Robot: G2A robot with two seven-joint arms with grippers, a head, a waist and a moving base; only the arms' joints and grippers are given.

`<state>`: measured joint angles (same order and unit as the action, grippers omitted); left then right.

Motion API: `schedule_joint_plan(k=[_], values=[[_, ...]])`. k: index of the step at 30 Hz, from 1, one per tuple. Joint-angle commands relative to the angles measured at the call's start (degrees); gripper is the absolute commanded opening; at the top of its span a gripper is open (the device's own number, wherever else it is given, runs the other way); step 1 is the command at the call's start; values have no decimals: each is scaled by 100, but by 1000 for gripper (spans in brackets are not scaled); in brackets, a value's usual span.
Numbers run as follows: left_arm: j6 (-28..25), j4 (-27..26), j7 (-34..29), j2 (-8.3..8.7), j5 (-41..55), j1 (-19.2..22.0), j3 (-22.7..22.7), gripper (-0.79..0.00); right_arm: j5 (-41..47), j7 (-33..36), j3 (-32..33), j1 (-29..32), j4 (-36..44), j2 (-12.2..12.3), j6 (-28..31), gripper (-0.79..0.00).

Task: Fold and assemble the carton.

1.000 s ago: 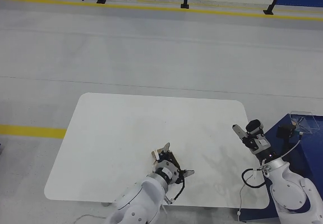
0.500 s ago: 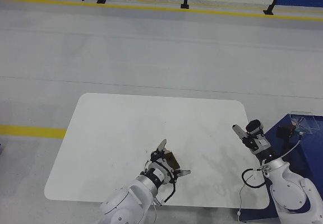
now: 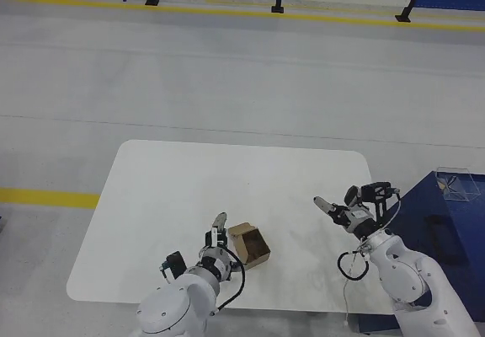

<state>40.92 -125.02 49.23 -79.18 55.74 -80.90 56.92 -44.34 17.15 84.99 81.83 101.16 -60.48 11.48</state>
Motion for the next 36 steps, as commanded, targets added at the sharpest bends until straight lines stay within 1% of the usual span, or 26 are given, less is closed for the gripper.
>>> schedule_joint_plan(k=[1, 2, 5, 8, 12, 16, 24, 31, 36], values=[[732, 139, 562, -14, 113, 61, 26, 0, -328, 175, -281, -108, -85, -20, -93, 0], [844, 364, 570, -25, 176, 89, -10, 0, -459, 232, -416, -159, -135, -33, -132, 0], [999, 1167, 416, -43, -274, 324, -257, 0, -858, 479, -845, -334, -307, -78, -274, 0], [1241, 1841, 174, -107, -500, 636, -460, 0, -1136, 585, -1253, -513, -492, -137, -378, 0], [1408, 2355, 7, -232, -568, 904, -572, 0, -1324, 724, -1696, -740, -719, -219, -467, 0], [1486, 2558, -71, -341, -617, 981, -558, 0, -1430, 846, -1989, -901, -876, -283, -482, 0], [1688, 2716, -274, -568, -925, 1009, -608, 0, -1588, 922, -2286, -1068, -1107, -372, -550, 0], [1708, 2875, -294, -771, -1046, 1028, -724, 0, -1620, 937, -2296, -1146, -1229, -408, -552, 0], [1708, 3130, -294, -919, -1113, 1132, -794, 0, -1592, 928, -2202, -1166, -1225, -411, -488, 0]])
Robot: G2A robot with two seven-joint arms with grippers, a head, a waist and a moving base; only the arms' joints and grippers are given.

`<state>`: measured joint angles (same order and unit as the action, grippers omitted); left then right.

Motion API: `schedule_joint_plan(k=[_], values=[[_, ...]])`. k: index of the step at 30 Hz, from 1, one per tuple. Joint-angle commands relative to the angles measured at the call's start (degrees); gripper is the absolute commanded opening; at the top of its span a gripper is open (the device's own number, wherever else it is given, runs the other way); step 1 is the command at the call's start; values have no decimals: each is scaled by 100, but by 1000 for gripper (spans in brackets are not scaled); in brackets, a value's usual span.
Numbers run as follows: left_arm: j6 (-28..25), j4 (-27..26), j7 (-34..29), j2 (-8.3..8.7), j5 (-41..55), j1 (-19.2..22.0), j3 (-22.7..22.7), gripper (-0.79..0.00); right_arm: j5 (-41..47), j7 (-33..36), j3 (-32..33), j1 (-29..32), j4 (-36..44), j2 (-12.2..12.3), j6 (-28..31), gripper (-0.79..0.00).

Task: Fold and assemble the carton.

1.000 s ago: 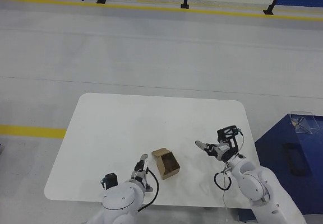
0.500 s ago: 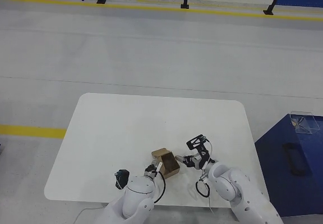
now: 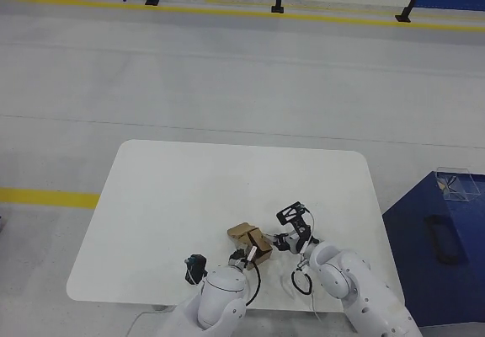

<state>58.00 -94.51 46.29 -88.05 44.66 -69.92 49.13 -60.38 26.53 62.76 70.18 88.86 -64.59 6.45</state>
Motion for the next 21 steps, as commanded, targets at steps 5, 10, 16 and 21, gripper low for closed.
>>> schedule_joint_plan(k=[5, 10, 16, 21], values=[[0, 383, 0, -205, -43, 166, -5, 0, 21, -33, 82, -42, -33, -10, 68, 0], [0, 587, 0, -378, 47, 228, 57, 0, 84, -166, 186, -84, -44, -20, 111, 0], [-3, 621, 2, -571, 221, 292, 220, 0, 544, -307, 530, -29, 18, 2, 341, 0], [-68, 502, 68, -680, 74, 228, 244, 0, 1019, -499, 936, 20, 28, 22, 319, 0]])
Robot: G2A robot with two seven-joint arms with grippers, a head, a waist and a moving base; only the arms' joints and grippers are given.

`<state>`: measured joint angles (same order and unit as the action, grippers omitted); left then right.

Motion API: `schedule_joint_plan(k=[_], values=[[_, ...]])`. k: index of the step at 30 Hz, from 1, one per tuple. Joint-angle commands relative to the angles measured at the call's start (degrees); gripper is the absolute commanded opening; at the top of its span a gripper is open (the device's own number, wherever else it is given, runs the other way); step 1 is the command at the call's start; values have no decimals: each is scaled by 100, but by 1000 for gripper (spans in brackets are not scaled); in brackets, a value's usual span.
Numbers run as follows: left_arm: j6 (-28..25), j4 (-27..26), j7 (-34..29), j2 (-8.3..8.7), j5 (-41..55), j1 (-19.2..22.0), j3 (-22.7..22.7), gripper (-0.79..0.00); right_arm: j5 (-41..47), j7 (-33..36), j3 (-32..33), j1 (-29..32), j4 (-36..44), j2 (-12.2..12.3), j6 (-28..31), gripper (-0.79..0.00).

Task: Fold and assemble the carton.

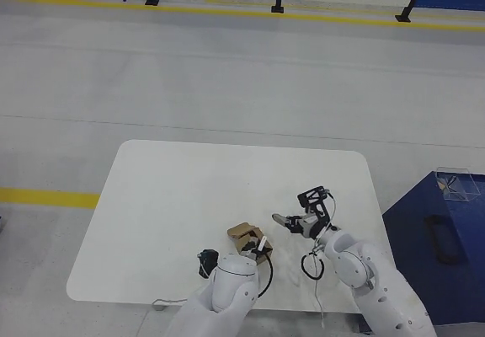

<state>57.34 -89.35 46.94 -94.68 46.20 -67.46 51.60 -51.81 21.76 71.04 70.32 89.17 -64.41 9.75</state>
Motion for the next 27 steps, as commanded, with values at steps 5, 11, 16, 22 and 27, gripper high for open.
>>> schedule_joint_plan(k=[5, 11, 16, 22, 27], values=[[66, -449, -66, -15, -519, -266, 93, 0, 799, 35, 457, 28, -9, 18, 3, 0], [66, -1738, -193, 223, -1013, -777, 241, 0, 772, 38, 460, 54, -12, 21, 28, 0], [-179, -2828, -708, 374, -1211, -1315, 734, 0, 900, 2, 714, 215, -102, 80, 724, 0], [-736, -2873, -977, 398, -1265, -1487, 885, 0, 681, 326, 1055, 549, -168, 214, 1831, 0], [-736, -2873, -977, 398, -1265, -1487, 885, 0, 600, 544, 1207, 868, -37, 293, 2436, 0]])
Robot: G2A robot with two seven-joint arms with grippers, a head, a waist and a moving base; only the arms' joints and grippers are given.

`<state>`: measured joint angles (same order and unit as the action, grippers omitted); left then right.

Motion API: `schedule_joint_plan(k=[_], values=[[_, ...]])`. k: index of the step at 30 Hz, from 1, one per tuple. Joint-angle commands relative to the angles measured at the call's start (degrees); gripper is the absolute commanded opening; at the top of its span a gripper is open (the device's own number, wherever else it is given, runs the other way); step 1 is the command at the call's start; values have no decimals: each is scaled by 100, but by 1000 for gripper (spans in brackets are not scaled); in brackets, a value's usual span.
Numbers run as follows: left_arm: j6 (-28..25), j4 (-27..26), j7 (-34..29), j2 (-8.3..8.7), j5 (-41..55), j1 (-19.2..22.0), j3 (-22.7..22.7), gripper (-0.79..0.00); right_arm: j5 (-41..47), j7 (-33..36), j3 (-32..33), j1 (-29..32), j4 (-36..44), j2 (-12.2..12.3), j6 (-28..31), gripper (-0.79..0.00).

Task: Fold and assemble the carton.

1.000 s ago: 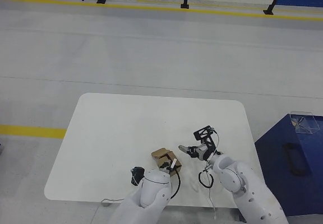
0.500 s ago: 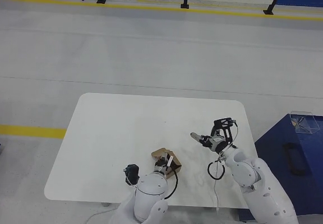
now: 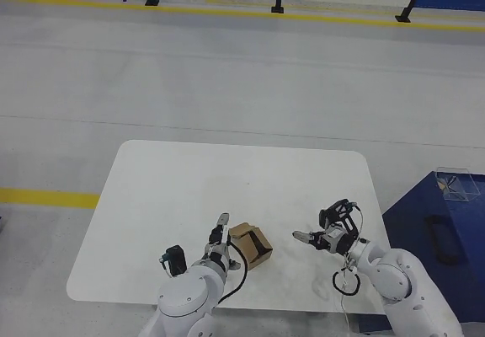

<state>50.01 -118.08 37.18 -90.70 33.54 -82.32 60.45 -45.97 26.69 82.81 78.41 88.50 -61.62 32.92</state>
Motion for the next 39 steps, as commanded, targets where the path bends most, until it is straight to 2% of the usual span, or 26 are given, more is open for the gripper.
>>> schedule_joint_plan(k=[1, 8, 11, 13, 16, 28, 39], values=[[-3, 0, 0, 0, 0, 0, 0, 0, -21, 124, 47, 118, 84, 31, 230, 0], [-3, 0, 0, 0, 0, 0, 0, 0, -464, 292, 95, 425, 376, 100, 410, 0], [-3, 0, 0, 0, 0, 0, 0, 0, -707, 297, 4, 446, 412, 98, 221, 0], [-3, 0, 0, 0, 0, 0, 0, 0, -961, 193, -108, 410, 389, 79, -109, 0], [-3, 0, 0, 0, 0, 0, 0, 0, -1083, 119, -364, 326, 281, 45, -204, 0], [-3, 0, 0, 0, 0, 0, 0, 0, -1281, 97, -1265, -364, -245, -128, -730, 0], [-3, 0, 0, 0, 0, 0, 0, 0, -1801, -287, -2027, -1160, -860, -386, -1917, 0]])
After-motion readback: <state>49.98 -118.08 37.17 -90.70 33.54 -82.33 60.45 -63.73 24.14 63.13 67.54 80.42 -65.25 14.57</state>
